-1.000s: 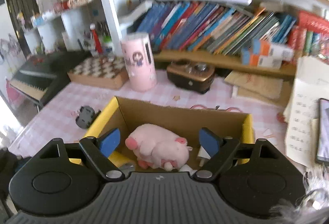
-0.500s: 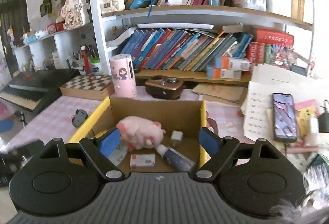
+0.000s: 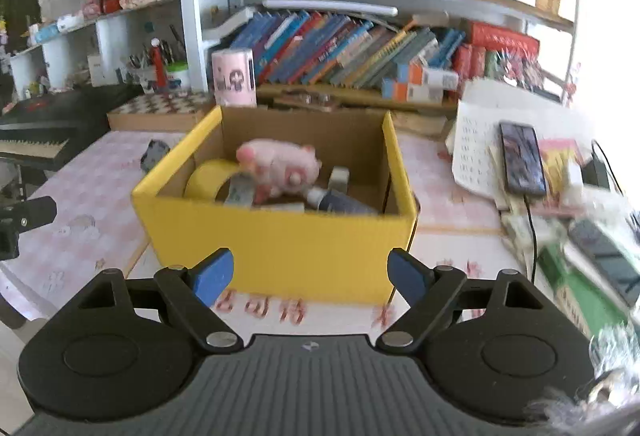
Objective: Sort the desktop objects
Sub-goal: 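Lift both open tools out of the yellow box and back away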
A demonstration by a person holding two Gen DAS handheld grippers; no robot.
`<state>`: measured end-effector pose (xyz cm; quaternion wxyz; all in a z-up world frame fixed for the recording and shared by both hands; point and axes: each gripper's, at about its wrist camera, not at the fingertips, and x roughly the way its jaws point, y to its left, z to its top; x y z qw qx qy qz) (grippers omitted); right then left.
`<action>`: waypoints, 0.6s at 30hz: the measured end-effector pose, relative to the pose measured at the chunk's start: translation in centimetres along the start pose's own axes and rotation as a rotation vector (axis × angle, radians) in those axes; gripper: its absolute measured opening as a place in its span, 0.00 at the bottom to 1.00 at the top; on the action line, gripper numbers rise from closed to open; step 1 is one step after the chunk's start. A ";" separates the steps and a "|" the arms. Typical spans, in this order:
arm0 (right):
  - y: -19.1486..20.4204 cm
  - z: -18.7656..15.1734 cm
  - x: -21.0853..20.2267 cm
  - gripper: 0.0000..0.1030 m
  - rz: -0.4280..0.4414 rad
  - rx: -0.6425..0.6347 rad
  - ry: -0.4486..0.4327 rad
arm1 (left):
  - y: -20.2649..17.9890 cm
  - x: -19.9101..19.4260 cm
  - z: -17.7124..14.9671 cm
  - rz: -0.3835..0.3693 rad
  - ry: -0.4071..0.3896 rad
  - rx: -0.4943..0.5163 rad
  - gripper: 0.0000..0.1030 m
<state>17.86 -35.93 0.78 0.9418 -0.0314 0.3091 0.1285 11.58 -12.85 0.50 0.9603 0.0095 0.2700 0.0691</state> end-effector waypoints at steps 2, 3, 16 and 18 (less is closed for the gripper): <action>1.3 -1.1 -0.4 0.81 -0.018 0.031 0.035 | 0.5 -0.2 -0.7 -0.022 0.031 0.017 0.93; 1.9 -1.6 -0.5 0.81 -0.020 0.042 0.058 | 0.7 -0.2 -1.1 -0.030 0.044 0.029 0.93; 10.5 -4.6 -2.1 0.81 -0.034 0.100 0.167 | 6.0 -1.5 -3.4 -0.156 0.125 0.174 0.93; 11.7 -4.8 -2.2 0.81 -0.033 0.092 0.168 | 6.9 -1.5 -3.8 -0.170 0.133 0.185 0.93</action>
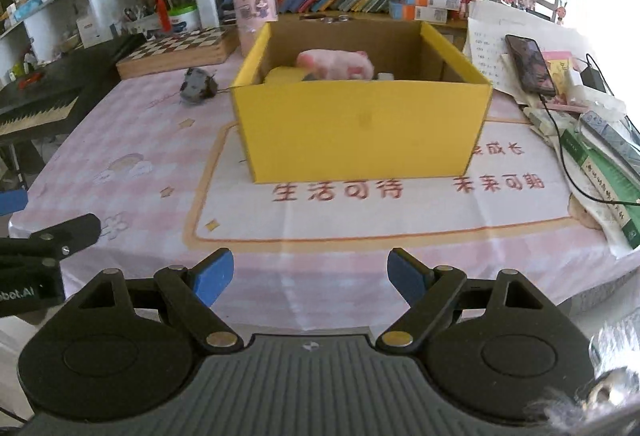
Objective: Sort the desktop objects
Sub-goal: 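Lift both open tools out of the yellow box and back away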
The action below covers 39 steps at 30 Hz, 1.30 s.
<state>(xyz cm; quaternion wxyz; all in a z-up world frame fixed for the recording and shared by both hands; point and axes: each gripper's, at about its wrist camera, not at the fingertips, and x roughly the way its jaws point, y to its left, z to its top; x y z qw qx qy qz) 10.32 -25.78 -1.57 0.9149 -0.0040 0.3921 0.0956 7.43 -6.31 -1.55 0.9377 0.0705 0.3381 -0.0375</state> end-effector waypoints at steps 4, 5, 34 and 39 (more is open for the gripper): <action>2.3 -0.5 -0.1 0.81 0.005 -0.022 0.001 | 1.6 -0.3 -1.0 -0.008 0.009 0.002 0.93; 2.7 -0.6 -0.2 0.81 0.007 -0.028 0.000 | 2.0 -0.5 -1.2 -0.006 0.008 -0.002 0.93; 12.9 -0.2 0.5 0.81 0.082 -0.162 -0.010 | 10.7 -2.4 -3.8 0.076 -0.006 -0.104 0.93; 13.3 -0.2 0.5 0.81 0.076 -0.164 -0.006 | 11.1 -2.2 -3.8 0.066 -0.008 -0.097 0.93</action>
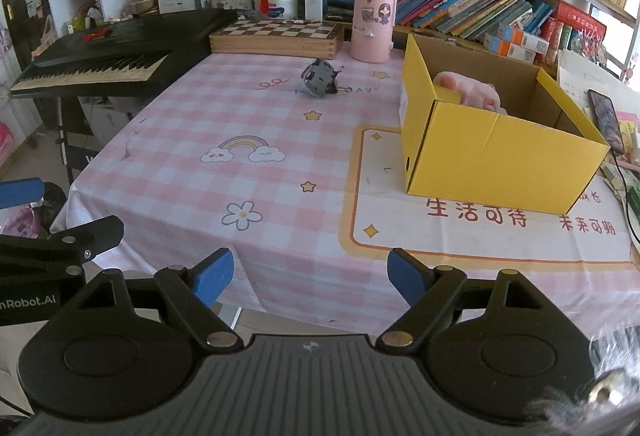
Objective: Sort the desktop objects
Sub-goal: 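Lift both open tools out of the yellow box and back away, then move the left tool toward the grey toy car on the tablecloth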
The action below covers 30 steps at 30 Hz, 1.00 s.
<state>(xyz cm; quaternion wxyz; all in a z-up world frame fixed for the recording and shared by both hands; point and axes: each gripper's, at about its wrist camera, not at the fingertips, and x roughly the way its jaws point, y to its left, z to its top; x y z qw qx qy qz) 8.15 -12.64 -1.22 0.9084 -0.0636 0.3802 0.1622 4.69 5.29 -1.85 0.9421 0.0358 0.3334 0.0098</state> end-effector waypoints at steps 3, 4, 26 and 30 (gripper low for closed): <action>0.2 0.2 0.3 0.80 -0.003 -0.007 0.005 | 0.1 0.5 0.0 -0.005 0.011 -0.002 0.93; 0.2 0.3 0.4 0.80 -0.006 -0.008 0.004 | 0.2 0.6 0.1 -0.004 0.014 -0.004 0.93; -3.2 11.4 10.8 0.73 0.059 -0.005 -0.078 | 0.7 11.6 7.8 0.113 0.044 -0.060 0.93; -4.4 14.6 12.6 0.58 0.067 0.042 -0.097 | 0.5 14.0 9.7 0.124 0.034 -0.085 0.93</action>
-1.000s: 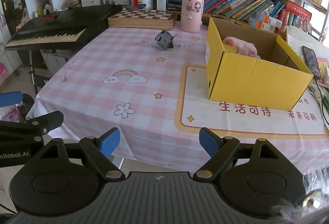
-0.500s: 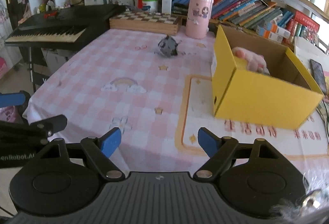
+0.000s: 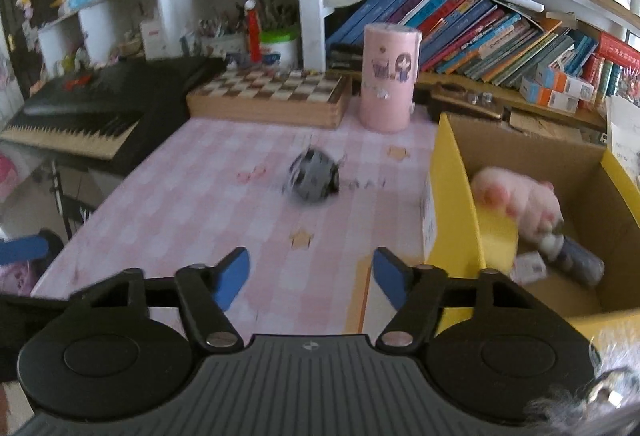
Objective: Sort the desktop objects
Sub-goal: 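Move the left tool toward the grey toy car on the tablecloth, then close the left tool on the grey toy car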
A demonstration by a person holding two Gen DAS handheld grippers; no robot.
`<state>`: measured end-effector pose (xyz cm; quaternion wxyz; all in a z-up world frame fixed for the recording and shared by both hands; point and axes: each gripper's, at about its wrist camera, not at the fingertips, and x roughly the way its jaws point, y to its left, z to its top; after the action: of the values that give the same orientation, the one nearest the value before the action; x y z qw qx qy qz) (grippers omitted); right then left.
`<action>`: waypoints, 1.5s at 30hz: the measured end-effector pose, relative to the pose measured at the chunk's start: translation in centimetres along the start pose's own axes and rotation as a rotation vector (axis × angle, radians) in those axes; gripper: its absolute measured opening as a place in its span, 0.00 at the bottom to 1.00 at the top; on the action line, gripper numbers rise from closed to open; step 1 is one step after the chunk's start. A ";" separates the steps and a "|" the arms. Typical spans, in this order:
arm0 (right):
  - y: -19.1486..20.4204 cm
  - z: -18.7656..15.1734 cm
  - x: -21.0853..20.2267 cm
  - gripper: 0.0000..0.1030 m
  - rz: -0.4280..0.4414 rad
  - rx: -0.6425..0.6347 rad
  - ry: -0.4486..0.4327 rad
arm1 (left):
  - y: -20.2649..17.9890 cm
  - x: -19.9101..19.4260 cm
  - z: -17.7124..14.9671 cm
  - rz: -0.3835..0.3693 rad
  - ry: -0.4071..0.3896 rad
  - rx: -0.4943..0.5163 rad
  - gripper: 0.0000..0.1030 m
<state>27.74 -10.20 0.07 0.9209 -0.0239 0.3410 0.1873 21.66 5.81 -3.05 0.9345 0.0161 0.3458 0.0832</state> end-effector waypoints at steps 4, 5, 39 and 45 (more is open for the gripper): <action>-1.2 2.9 2.3 0.55 0.028 0.071 0.009 | -1.4 2.6 1.7 -0.009 -0.007 -0.002 0.93; -1.5 3.5 2.9 0.55 0.027 0.084 0.011 | -1.8 3.2 2.1 -0.008 -0.018 -0.003 0.93; -4.6 8.1 11.7 0.45 0.028 0.124 0.077 | -5.7 16.4 6.5 -0.309 0.039 0.006 0.51; -3.8 8.2 15.4 0.35 0.028 0.166 0.135 | -0.3 12.4 5.6 -0.240 0.023 -0.197 0.51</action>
<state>44.94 -7.28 -3.82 0.8919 0.0446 0.4171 0.1691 34.62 7.74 -6.84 0.9307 -0.1181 0.3462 0.0046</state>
